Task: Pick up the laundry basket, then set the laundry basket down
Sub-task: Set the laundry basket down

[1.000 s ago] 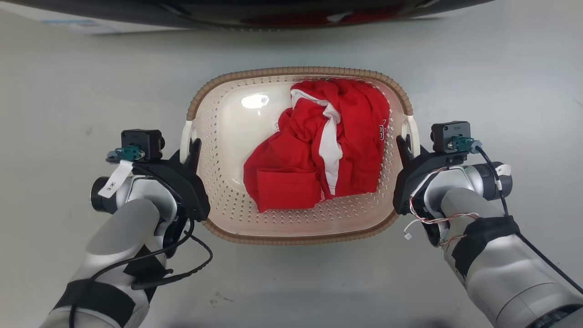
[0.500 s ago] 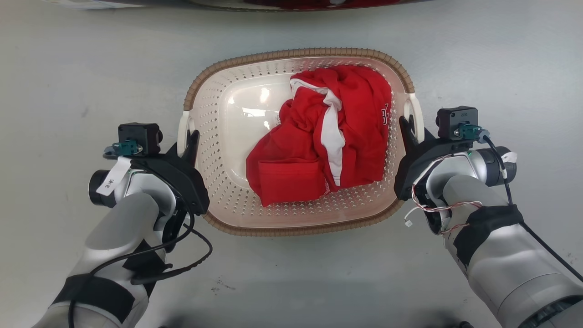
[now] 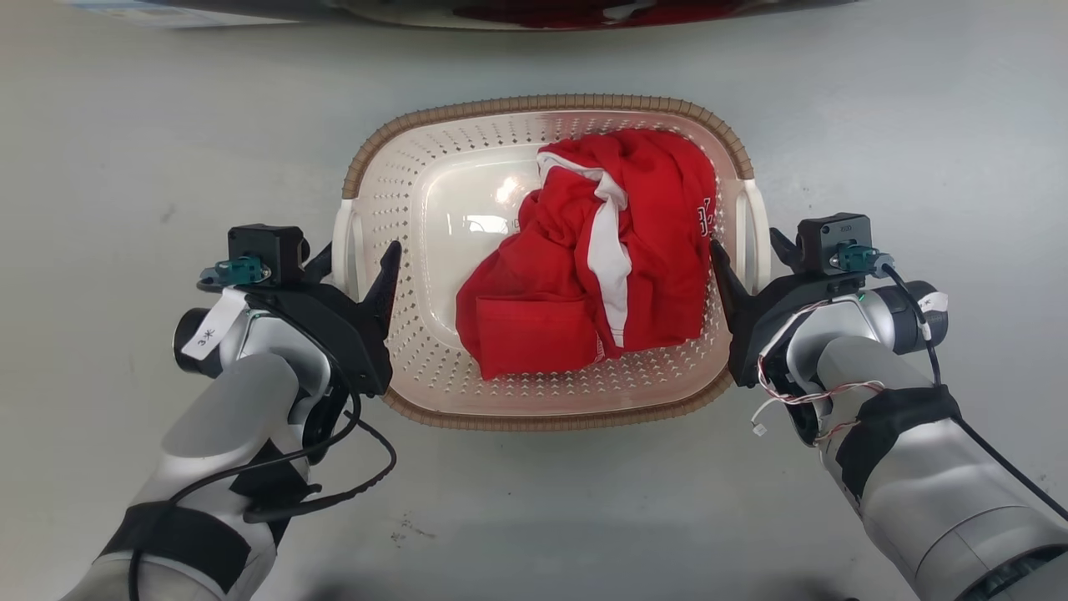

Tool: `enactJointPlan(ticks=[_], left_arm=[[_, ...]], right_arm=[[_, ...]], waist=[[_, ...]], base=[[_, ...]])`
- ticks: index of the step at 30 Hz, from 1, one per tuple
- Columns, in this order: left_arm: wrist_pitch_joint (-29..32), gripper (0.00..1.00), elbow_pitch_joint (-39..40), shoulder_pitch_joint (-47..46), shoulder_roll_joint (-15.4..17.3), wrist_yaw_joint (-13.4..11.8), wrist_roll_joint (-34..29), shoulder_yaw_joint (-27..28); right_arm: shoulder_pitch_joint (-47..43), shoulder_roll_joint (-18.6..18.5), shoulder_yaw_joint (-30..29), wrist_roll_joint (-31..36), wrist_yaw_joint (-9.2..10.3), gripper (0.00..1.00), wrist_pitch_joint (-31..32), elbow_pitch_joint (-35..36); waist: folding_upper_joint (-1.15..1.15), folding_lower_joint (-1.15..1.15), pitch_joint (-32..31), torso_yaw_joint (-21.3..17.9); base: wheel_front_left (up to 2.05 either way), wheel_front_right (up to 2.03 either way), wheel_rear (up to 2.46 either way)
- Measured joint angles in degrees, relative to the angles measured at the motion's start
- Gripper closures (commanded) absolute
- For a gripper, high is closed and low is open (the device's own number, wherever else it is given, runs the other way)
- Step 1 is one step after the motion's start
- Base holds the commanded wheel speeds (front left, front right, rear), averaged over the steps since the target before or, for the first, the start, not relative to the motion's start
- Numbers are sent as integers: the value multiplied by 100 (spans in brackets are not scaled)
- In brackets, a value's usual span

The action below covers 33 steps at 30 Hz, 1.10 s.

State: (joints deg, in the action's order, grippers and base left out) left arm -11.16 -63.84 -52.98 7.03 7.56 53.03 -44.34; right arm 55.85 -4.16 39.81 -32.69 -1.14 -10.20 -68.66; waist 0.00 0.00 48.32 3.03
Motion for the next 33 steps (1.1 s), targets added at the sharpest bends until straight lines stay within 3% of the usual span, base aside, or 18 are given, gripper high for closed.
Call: enactJointPlan(ticks=[14,33], left_arm=[[-104,0,1,330,146,0,44,-205],[-311,0,234,1211,348,1,78,-279]], right_arm=[[-281,4,-7,-15,-92,0,-211,-111],[-1321,34,-116,-136,-174,0,-405,201]], waist=[[0,0,-474,1],[-1,-1,-1911,-24]], base=[[0,0,0],[0,0,0]])
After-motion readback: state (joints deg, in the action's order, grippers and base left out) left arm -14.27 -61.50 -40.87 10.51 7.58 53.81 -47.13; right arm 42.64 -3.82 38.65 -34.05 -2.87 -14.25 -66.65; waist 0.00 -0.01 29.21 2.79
